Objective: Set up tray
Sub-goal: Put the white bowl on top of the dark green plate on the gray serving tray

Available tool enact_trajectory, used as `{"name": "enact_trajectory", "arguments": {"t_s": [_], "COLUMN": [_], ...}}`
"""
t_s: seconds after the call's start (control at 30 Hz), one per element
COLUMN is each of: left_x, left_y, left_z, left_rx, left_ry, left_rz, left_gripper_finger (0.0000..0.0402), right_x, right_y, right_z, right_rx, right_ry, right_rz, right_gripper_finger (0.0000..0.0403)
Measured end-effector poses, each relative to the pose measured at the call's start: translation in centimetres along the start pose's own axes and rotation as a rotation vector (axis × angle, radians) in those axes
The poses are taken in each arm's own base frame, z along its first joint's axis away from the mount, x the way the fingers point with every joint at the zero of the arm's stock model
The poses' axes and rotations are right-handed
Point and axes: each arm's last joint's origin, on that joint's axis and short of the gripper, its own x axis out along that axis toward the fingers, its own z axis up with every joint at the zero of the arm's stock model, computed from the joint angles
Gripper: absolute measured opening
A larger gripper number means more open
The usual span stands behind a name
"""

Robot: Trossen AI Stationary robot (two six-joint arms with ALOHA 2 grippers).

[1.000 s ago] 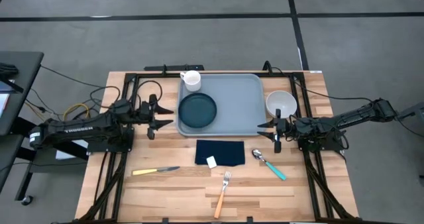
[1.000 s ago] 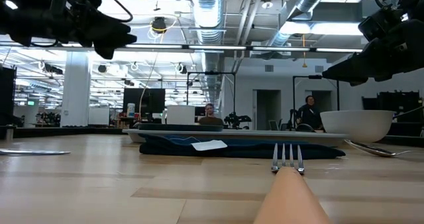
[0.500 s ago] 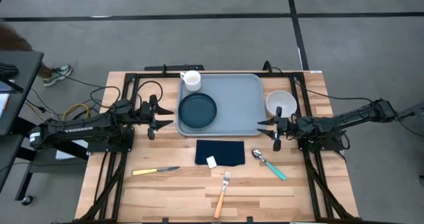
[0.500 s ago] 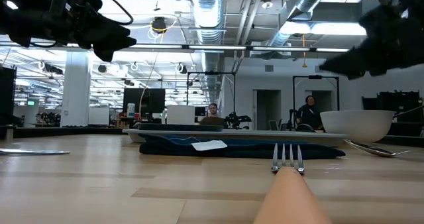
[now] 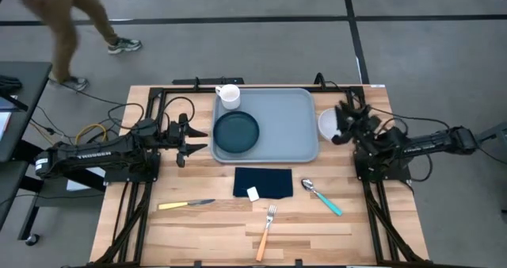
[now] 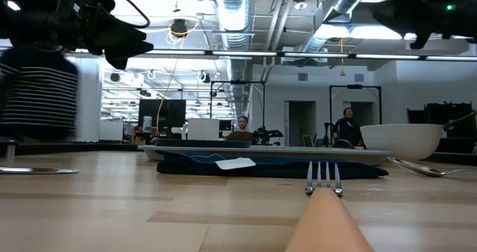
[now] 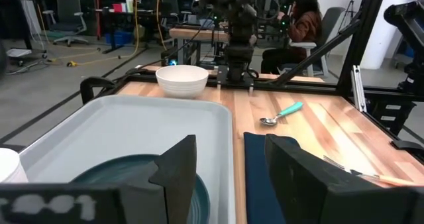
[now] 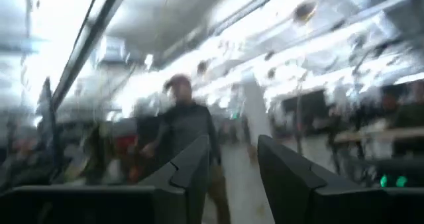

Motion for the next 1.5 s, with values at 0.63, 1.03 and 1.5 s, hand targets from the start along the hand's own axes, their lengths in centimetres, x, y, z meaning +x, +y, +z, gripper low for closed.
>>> {"name": "enact_trajectory", "arguments": {"t_s": [0.63, 1.03, 1.5], "left_x": [0.0, 0.0, 0.0], "left_y": [0.0, 0.0, 0.0], "left_z": [0.0, 0.0, 0.0], "left_rx": [-0.017, -0.017, -0.018], "left_ry": [-0.001, -0.001, -0.001], "left_rz": [0.008, 0.008, 0.008], "left_gripper_finger": [0.0167, 0.0167, 0.0167], "right_x": [5.2, 6.2, 8.6], "right_y": [-1.1, -0.5, -2.1], "right_z": [-0.2, -3.1, -5.9], "right_rx": [-0.265, -0.212, -0.226], "right_ry": [1.11, 1.456, 1.619], "right_rz": [0.083, 0.212, -0.154], "right_gripper_finger": [0.0122, 0.0122, 0.0125]}}
